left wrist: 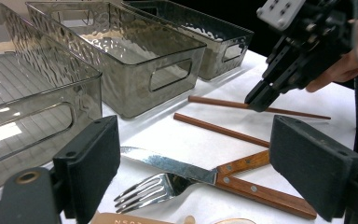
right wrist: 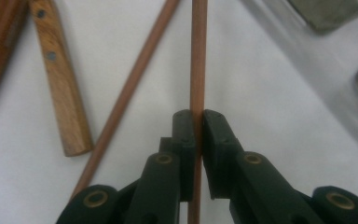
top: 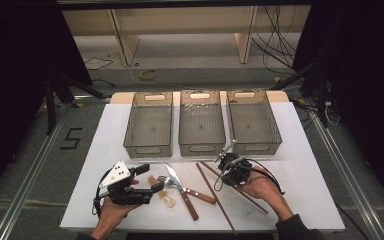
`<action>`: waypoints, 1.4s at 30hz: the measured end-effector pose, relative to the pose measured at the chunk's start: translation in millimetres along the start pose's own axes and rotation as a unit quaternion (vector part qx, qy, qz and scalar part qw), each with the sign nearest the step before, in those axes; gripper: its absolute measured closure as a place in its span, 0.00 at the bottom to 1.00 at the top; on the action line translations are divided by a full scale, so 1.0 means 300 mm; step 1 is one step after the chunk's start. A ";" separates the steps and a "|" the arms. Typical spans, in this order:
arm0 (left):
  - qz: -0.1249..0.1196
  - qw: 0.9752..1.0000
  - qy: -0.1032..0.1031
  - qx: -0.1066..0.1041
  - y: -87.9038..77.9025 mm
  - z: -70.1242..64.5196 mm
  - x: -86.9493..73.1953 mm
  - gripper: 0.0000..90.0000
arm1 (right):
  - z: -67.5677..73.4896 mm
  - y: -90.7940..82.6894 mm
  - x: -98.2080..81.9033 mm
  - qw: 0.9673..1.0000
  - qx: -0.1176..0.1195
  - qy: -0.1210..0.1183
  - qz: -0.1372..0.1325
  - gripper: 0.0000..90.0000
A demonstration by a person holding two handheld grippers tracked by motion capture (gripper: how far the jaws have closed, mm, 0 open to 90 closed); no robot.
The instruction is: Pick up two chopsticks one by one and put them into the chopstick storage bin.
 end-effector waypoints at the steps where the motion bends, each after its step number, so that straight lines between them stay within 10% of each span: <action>1: 0.007 1.000 0.002 -0.005 0.005 0.001 0.001 0.18 | 0.007 -0.006 0.003 1.000 0.002 -0.007 -0.001 0.94; 11: 0.083 0.993 0.068 -0.055 0.092 -0.058 0.010 0.19 | 0.139 -0.041 0.046 0.996 0.013 -0.093 -0.007 0.94; 24: 0.143 0.959 0.230 -0.087 0.140 -0.170 -0.040 0.32 | 0.274 -0.024 0.063 0.984 0.032 -0.175 0.007 0.94; 37: 0.181 0.931 0.295 -0.116 0.117 -0.214 -0.077 0.58 | 0.342 -0.007 0.056 0.975 0.054 -0.216 0.025 0.94; 42: 0.186 0.925 0.308 -0.124 0.109 -0.221 -0.086 0.69 | 0.354 -0.003 0.058 0.971 0.059 -0.230 0.019 0.94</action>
Point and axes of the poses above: each handheld gripper's, and its own axes: y roughly forward along the jaws, x roughly out of its top, z roughly to its left, the point moved 8 cm from there along y, roughly forward along the jaws, and after that the axes turned 13 degrees about x, right-handed, at the moved point
